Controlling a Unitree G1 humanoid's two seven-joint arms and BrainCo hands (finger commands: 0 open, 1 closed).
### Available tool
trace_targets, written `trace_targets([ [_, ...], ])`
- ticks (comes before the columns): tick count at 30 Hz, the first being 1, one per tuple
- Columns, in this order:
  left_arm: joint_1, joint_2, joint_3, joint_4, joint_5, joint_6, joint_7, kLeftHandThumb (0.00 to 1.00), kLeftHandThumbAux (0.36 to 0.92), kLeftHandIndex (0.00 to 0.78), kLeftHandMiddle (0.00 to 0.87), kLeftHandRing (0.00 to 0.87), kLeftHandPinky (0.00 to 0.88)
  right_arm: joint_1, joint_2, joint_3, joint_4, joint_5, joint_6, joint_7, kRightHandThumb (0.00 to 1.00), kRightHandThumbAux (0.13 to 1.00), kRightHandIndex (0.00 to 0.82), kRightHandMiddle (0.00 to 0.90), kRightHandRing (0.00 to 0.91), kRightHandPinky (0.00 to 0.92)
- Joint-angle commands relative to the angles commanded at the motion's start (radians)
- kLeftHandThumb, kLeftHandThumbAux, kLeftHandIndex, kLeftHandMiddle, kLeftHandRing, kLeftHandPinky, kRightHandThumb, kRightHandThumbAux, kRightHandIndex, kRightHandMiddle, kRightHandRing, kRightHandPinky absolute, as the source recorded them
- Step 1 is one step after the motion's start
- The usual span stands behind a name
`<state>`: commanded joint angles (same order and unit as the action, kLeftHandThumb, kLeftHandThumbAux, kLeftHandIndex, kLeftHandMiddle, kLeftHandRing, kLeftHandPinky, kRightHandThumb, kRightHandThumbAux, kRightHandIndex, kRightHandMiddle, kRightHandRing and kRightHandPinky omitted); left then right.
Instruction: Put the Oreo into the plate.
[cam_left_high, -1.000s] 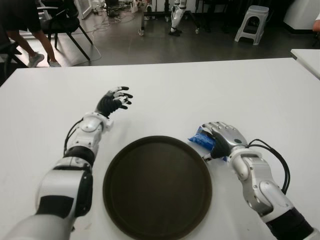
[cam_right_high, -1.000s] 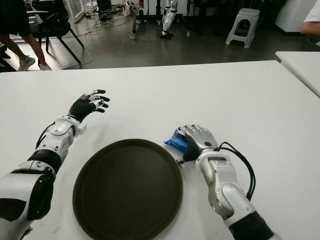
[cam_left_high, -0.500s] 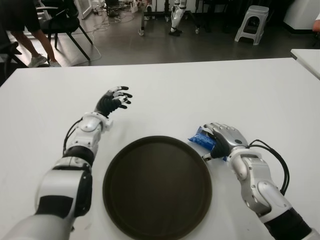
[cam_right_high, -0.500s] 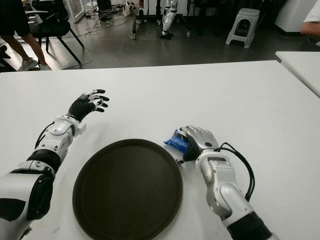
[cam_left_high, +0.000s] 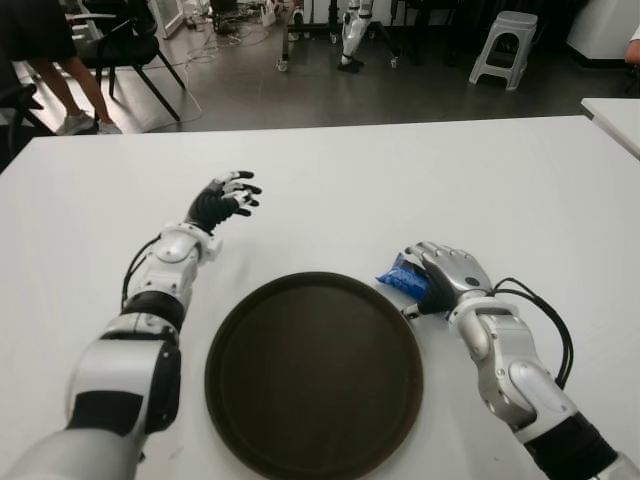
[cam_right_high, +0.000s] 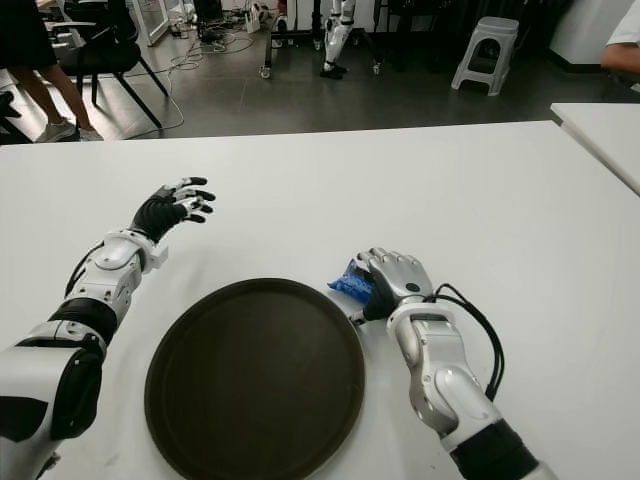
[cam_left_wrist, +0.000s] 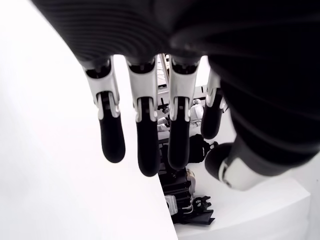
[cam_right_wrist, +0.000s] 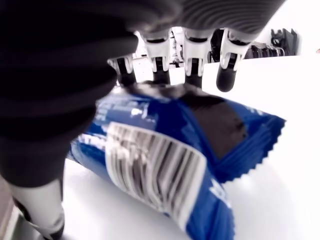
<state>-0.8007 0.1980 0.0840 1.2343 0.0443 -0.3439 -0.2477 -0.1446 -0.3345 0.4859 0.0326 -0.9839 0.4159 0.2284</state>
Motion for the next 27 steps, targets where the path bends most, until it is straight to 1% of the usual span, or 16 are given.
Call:
trace_targets([
  [3, 0.000, 0.001, 0.000, 0.000, 0.000, -0.001, -0.002, 0.090, 0.662, 0.209, 0.338, 0.350, 0.369, -0.002, -0.002, 0.003, 0.016, -0.003, -0.014, -0.024, 0.000, 0.782, 0.179, 0.130, 0.182, 0.254],
  [6, 0.000, 0.002, -0.001, 0.000, 0.001, -0.003, -0.001, 0.081, 0.665, 0.213, 0.340, 0.351, 0.369, -0.007, -0.003, 0.006, 0.036, -0.004, -0.027, -0.047, 0.000, 0.781, 0.183, 0.133, 0.191, 0.268],
  [13, 0.001, 0.003, 0.001, 0.001, -0.002, -0.006, -0.006, 0.083, 0.680, 0.214, 0.341, 0.351, 0.369, -0.018, 0.000, 0.010, 0.072, -0.001, -0.046, -0.080, 0.000, 0.774, 0.189, 0.137, 0.194, 0.267],
  [22, 0.004, 0.003, 0.000, -0.003, -0.002, -0.013, -0.013, 0.099, 0.670, 0.210, 0.330, 0.337, 0.355, -0.022, 0.004, 0.010, 0.078, 0.001, -0.044, -0.079, 0.000, 0.782, 0.206, 0.115, 0.165, 0.261],
  [27, 0.005, 0.004, 0.000, -0.003, -0.001, -0.013, -0.014, 0.092, 0.660, 0.204, 0.327, 0.336, 0.355, -0.022, 0.009, 0.008, 0.082, 0.001, -0.040, -0.086, 0.000, 0.784, 0.222, 0.125, 0.181, 0.278],
])
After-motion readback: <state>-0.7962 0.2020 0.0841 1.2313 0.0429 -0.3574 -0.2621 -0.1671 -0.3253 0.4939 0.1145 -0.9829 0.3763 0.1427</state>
